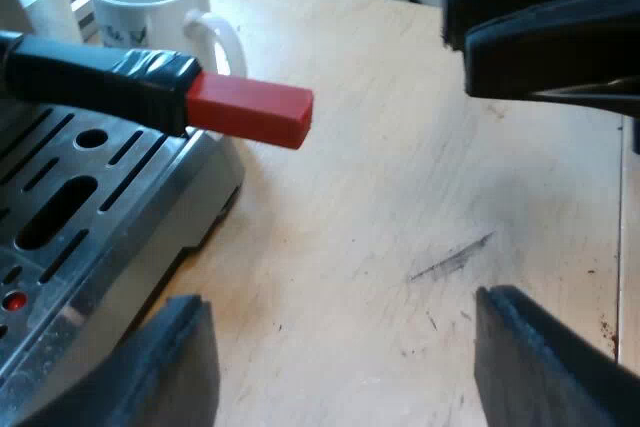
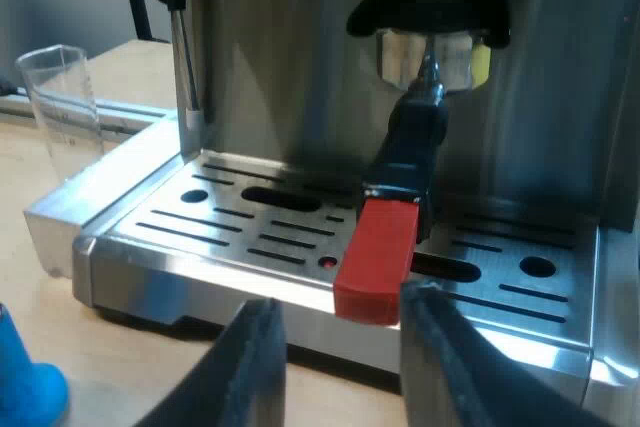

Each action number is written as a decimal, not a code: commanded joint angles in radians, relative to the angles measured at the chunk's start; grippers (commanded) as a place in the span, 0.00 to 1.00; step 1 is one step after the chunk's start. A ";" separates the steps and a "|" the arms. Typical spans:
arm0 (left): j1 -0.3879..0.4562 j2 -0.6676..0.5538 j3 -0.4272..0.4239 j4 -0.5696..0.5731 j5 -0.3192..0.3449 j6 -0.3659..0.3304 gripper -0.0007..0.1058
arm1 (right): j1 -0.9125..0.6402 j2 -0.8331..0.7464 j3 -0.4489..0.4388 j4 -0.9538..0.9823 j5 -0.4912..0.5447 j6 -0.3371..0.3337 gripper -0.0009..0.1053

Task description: Grind coffee beans and then tamp

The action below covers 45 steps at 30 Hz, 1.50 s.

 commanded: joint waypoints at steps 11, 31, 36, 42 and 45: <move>-0.006 -0.034 -0.009 0.001 0.044 -0.033 0.55 | 0.005 -0.113 -0.178 0.329 0.009 0.062 0.64; -0.006 -0.036 -0.009 0.002 0.064 -0.035 0.55 | -0.244 -0.111 -0.389 0.817 -0.371 0.278 0.66; -0.006 -0.036 -0.009 0.002 0.062 -0.035 0.55 | -0.417 -0.089 -0.497 0.946 -0.599 0.302 0.66; -0.006 -0.036 -0.009 0.002 0.056 -0.035 0.55 | -0.462 -0.008 -0.579 1.031 -0.706 0.331 0.66; -0.006 -0.036 -0.009 0.002 0.056 -0.035 0.55 | -0.467 0.038 -0.608 1.043 -0.749 0.334 0.66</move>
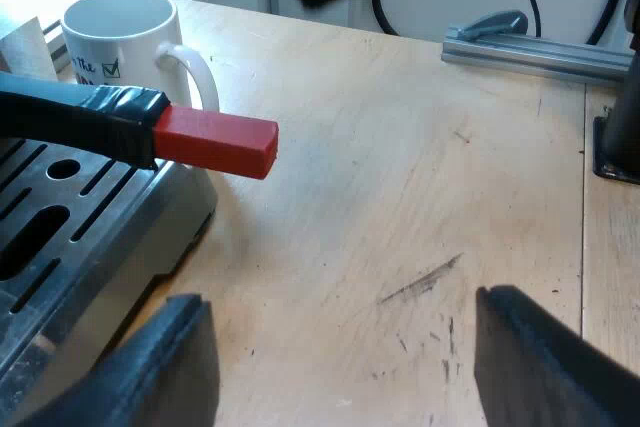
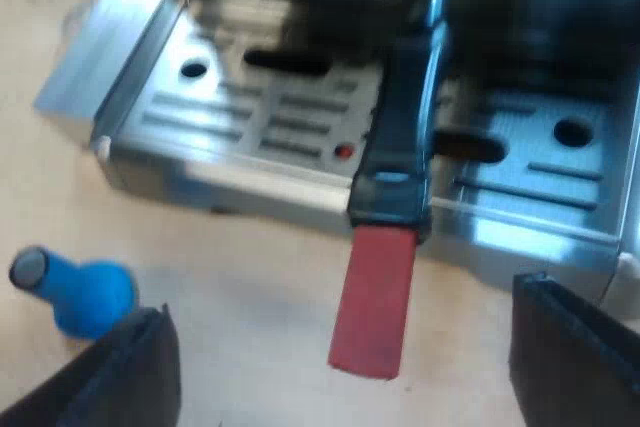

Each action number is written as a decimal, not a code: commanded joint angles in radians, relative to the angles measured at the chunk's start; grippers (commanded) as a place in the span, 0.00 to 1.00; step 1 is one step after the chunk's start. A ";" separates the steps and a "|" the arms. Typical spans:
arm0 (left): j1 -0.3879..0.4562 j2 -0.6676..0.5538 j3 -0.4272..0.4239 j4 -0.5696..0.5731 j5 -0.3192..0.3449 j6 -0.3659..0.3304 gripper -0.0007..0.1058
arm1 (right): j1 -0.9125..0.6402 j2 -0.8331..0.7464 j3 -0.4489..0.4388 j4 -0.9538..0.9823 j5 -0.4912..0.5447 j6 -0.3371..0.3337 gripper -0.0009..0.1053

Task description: Grind coffee beans and then tamp

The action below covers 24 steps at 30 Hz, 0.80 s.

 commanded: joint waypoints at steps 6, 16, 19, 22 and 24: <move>-0.006 -0.009 -0.009 -0.001 0.012 -0.012 0.55 | -0.011 0.093 -0.060 0.059 -0.087 0.072 0.66; -0.006 -0.009 -0.009 0.002 0.012 -0.012 0.55 | -0.055 0.140 -0.068 0.073 -0.119 0.108 0.66; -0.006 -0.009 -0.009 0.002 0.012 -0.012 0.55 | -0.083 0.147 -0.068 0.073 -0.130 0.108 0.66; -0.006 -0.009 -0.009 0.002 0.012 -0.012 0.55 | -0.100 0.187 -0.068 0.061 -0.135 0.108 0.66; -0.006 -0.009 -0.009 0.002 0.012 -0.012 0.55 | -0.100 0.203 -0.068 0.053 -0.135 0.108 0.66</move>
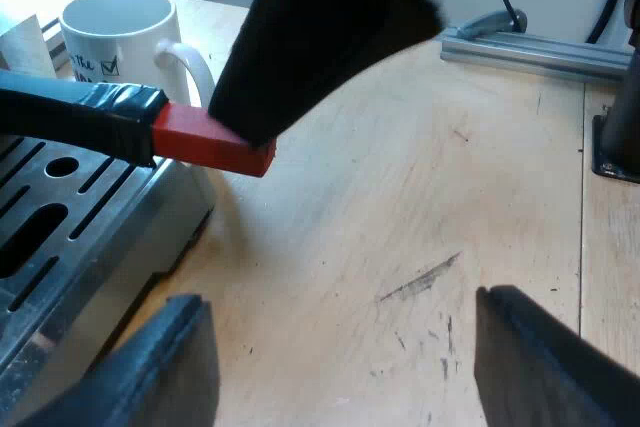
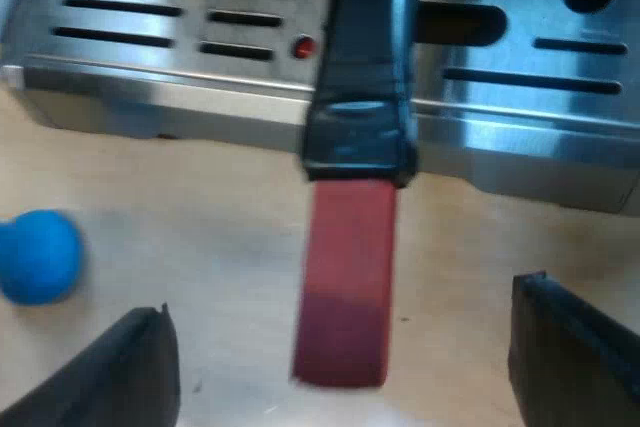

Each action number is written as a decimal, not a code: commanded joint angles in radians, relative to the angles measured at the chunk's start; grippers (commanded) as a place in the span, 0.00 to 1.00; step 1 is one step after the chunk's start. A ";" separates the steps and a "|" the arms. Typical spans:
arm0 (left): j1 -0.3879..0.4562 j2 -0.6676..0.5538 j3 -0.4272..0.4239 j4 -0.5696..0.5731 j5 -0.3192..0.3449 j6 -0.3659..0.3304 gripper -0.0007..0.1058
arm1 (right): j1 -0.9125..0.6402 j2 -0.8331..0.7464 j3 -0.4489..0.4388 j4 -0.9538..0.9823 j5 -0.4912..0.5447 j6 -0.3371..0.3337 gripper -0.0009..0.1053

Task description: Grind coffee beans and then tamp

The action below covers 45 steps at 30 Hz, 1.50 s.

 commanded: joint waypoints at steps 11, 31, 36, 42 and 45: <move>-0.006 -0.009 -0.009 -0.003 0.012 -0.012 0.55 | -0.006 0.099 0.000 -0.111 0.008 -0.031 0.66; -0.006 -0.009 -0.009 -0.003 0.016 -0.012 0.55 | -0.053 0.163 0.005 -0.198 -0.012 -0.069 0.66; -0.006 -0.009 -0.009 -0.003 0.016 -0.012 0.55 | -0.053 0.173 0.008 -0.198 -0.027 -0.067 0.66; -0.006 -0.009 -0.009 -0.003 0.016 -0.012 0.55 | -0.053 0.173 0.008 -0.184 -0.027 -0.063 0.66; -0.006 -0.009 -0.009 -0.003 0.016 -0.012 0.55 | -0.053 0.173 0.008 -0.174 -0.027 -0.063 0.66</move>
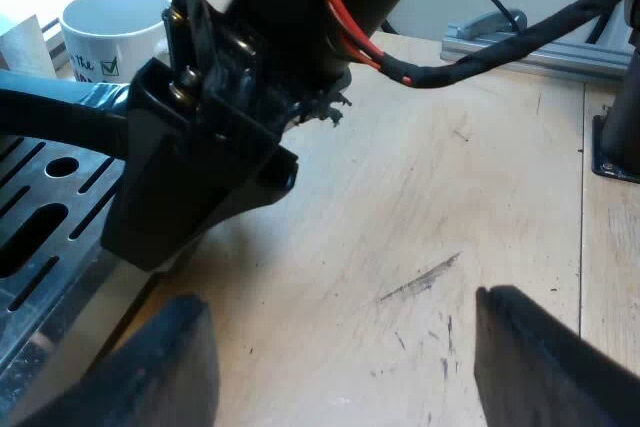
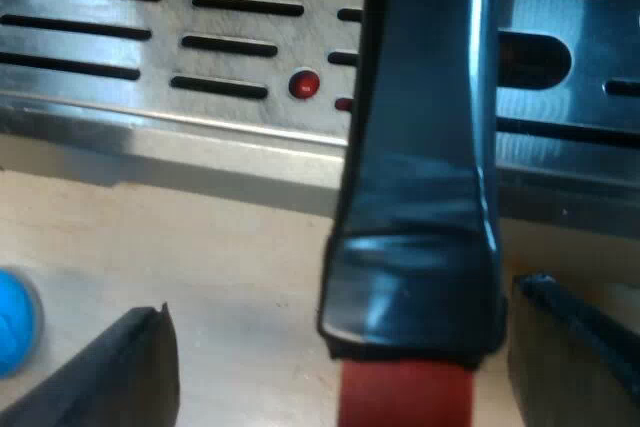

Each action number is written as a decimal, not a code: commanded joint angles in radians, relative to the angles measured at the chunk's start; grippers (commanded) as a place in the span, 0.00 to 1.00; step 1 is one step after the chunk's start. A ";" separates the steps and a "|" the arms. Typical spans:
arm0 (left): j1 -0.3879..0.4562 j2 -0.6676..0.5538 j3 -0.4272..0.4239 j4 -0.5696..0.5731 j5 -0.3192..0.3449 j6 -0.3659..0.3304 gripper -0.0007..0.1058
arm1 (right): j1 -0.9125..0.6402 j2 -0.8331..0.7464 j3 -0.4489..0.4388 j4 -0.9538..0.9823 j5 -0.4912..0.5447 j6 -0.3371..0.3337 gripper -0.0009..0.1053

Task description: Grind coffee beans and then tamp

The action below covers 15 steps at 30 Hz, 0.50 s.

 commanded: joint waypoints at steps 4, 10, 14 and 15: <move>-0.006 -0.009 -0.009 -0.003 0.016 -0.012 0.55 | -0.003 -0.003 0.000 0.006 -0.003 -0.008 0.66; -0.006 -0.009 -0.009 -0.003 0.016 -0.012 0.55 | -0.003 -0.003 0.000 0.003 -0.003 -0.008 0.56; -0.006 -0.009 -0.009 -0.003 0.016 -0.012 0.55 | -0.003 -0.003 0.000 0.003 -0.003 -0.008 0.40; -0.006 -0.009 -0.009 -0.003 0.016 -0.012 0.55 | -0.003 -0.003 0.000 0.003 -0.003 -0.008 0.36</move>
